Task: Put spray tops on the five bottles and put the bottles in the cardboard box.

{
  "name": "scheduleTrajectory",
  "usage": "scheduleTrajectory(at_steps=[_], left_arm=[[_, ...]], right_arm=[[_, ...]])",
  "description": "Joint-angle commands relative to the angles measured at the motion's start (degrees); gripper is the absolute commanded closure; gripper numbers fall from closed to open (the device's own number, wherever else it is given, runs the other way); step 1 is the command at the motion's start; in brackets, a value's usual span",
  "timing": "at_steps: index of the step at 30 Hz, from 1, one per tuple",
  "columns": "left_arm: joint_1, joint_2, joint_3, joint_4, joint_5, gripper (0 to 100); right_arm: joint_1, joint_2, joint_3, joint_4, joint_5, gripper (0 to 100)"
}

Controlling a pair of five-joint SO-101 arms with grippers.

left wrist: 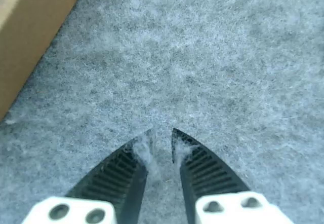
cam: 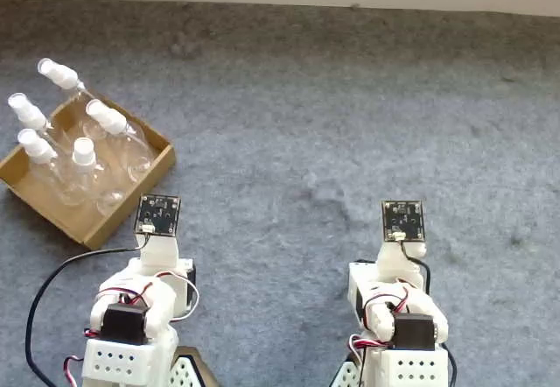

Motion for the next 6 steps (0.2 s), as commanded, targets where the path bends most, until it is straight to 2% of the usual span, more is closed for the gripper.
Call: scheduleTrajectory(at_steps=[1, 6], left_arm=[[0.92, -0.75, 1.27, 0.18, 0.62, 99], [0.92, -0.75, 1.27, 0.18, 0.62, 99]], right_arm=[[0.48, -0.48, 6.2, 0.31, 0.62, 99.5], [0.48, -0.48, 6.2, 0.31, 0.62, 99.5]])
